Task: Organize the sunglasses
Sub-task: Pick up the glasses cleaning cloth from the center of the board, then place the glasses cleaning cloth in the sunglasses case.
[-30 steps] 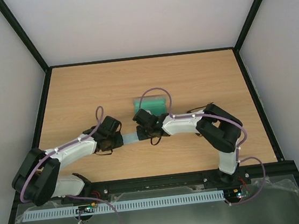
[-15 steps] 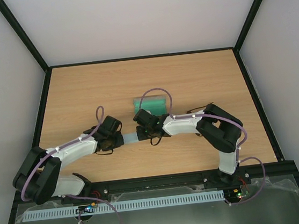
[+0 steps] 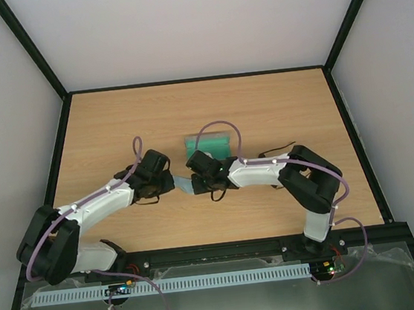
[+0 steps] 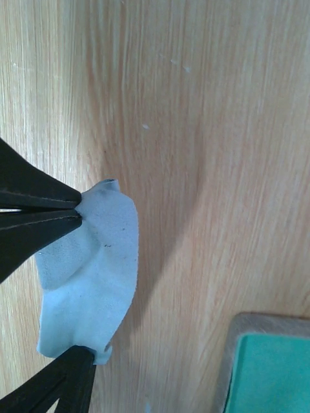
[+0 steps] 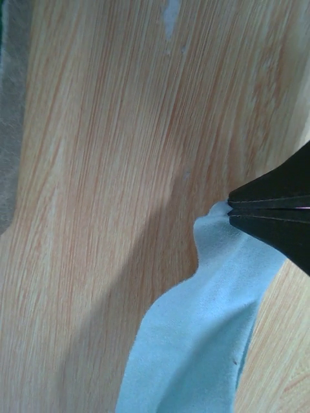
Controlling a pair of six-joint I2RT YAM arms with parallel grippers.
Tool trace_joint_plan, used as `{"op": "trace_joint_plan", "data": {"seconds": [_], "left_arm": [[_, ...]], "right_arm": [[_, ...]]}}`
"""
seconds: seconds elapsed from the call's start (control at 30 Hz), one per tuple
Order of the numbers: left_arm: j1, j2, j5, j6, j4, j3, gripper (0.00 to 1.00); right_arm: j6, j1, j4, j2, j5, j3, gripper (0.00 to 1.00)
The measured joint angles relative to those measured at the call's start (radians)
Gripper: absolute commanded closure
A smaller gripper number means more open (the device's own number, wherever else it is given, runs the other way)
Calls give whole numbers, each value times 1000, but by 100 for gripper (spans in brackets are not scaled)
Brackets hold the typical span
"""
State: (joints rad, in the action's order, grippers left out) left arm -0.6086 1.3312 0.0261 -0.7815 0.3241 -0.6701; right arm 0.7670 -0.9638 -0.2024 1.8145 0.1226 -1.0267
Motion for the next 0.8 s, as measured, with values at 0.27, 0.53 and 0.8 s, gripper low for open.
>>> {"op": "trace_joint_plan", "data": {"seconds": [0.27,0.53,0.8], "left_arm": [[0,12,-11,14,12,-53,98],[0,81,-26,30,13,-132,98],[0,156,-50,42,12,-215,98]], "right_arm": [[-7,25,-35,-51,-20,-3,99],[-39,82,-78,-63,-25,-31,99],[-73,137,-109,-81,-22,-41,99]]}}
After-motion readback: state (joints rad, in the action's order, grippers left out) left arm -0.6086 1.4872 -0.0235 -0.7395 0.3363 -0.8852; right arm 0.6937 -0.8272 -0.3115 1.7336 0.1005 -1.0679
